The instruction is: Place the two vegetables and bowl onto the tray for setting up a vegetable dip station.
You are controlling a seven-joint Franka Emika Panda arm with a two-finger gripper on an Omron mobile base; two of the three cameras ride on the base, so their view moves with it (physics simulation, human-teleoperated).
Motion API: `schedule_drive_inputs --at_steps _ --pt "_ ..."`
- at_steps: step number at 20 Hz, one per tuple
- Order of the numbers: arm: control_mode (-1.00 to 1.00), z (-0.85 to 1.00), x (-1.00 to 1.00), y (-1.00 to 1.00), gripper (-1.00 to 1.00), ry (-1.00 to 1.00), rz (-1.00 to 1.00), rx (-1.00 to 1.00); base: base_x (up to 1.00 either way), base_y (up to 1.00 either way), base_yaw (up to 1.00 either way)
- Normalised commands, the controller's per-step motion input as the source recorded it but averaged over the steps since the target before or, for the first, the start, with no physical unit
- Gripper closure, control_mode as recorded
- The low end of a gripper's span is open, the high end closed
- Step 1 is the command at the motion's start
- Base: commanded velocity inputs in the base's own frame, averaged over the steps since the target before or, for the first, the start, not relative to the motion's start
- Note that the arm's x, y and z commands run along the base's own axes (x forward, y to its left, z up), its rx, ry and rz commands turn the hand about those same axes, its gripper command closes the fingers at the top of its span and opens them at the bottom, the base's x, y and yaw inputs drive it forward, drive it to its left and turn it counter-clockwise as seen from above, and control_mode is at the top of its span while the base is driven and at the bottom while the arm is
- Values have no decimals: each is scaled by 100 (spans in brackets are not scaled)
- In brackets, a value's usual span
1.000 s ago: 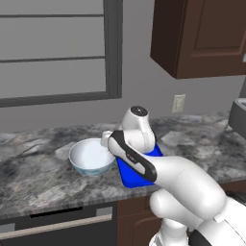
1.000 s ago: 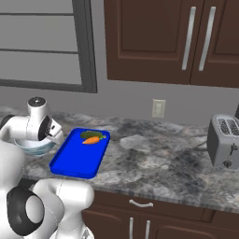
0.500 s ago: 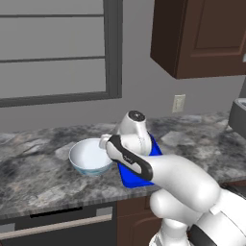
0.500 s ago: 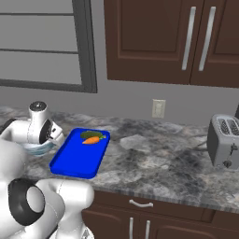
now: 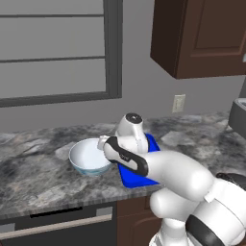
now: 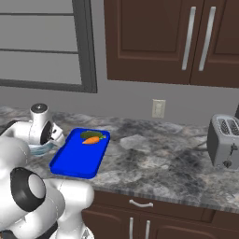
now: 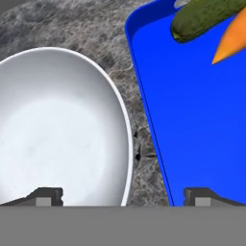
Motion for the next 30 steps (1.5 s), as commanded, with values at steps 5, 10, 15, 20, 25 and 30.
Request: schedule_drive_inputs --at_steps 5,10,15,20,25,30 --pt "-100 -17 3 0 -100 0 0 0 0 0 0" --pt "-100 -16 0 0 -100 0 0 0 0 0 0" --pt "-100 -13 0 0 -100 0 1 0 0 0 0" --pt "-100 -3 0 2 -100 0 0 0 0 0 0" --pt "-100 0 0 0 100 0 0 0 0 0 0" --pt "-100 0 0 0 100 0 0 0 0 0 0"
